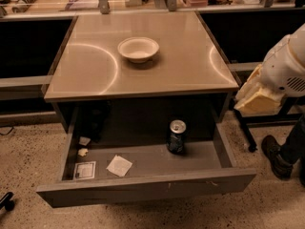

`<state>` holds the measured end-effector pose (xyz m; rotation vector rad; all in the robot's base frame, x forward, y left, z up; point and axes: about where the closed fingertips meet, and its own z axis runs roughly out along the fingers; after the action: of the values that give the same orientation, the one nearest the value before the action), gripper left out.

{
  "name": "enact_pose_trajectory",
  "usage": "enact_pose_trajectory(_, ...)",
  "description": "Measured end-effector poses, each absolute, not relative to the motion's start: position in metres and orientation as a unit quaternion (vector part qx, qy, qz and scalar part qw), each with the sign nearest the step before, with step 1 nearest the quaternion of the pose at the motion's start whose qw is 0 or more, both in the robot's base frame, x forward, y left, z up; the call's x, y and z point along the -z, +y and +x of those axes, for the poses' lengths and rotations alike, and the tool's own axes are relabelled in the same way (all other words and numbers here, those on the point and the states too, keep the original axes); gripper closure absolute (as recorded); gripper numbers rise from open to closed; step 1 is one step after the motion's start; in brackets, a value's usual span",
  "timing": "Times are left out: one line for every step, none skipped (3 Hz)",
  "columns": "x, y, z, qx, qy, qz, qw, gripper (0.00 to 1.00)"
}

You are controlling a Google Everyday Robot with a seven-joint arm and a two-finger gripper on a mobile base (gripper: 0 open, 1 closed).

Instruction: Pick pepsi can from top drawer and place on counter

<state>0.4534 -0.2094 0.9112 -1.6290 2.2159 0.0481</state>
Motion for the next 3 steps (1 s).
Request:
enact_pose_trajectory(-0.8523, -0.19, 0.4761, -0.052, 0.788, -0.573, 0.219, 0.89)
enact_pose_trajectory(-0.8512, -0.1884, 0.4853, -0.046, 0.787, -0.569, 0.233, 1.0)
enact_pose_trajectory(-0.8512, -0.1884, 0.4853, -0.046, 0.787, -0.569, 0.233, 1.0)
